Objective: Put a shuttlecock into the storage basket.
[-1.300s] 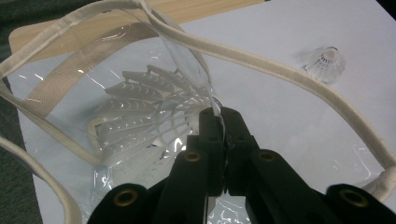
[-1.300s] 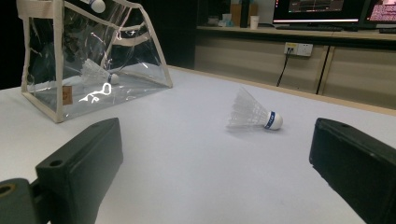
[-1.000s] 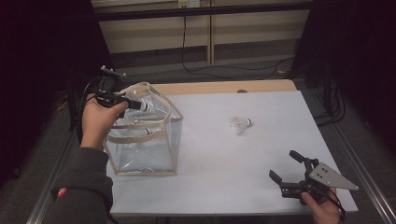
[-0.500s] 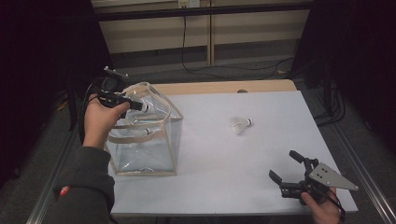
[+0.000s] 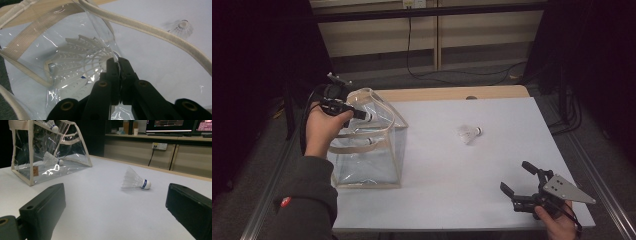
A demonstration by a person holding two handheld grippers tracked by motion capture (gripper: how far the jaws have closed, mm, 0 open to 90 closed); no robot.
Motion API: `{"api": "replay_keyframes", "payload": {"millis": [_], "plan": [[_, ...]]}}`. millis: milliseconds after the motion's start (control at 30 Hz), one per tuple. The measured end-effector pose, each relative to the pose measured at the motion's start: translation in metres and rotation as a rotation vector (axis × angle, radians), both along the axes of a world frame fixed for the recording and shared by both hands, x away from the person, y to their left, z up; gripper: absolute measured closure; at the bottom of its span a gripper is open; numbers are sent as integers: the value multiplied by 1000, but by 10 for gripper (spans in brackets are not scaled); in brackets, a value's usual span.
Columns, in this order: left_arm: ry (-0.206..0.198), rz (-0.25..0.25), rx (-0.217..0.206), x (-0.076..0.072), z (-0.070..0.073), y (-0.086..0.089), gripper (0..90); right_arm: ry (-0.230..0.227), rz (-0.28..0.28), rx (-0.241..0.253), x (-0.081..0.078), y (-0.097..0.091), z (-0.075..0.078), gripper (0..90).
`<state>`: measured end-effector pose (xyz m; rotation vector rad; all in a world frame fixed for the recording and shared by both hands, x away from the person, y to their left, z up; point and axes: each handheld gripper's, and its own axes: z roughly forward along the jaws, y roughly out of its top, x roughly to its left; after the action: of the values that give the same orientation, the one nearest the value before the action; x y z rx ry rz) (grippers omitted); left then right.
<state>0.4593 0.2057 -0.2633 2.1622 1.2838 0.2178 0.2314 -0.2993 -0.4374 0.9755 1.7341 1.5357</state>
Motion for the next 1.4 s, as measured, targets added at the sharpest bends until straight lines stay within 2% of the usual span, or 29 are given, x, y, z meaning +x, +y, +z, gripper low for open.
{"api": "replay_keyframes", "payload": {"millis": [767,967,1400], "plan": [[32,2,3,2,-9,-1,859,1,1,1,0,0,0,25],[28,9,2,2,-10,-1,857,-1,2,-2,0,0,0,25],[24,8,-4,0,-9,1,779,-1,2,0,0,0,0,26]]}}
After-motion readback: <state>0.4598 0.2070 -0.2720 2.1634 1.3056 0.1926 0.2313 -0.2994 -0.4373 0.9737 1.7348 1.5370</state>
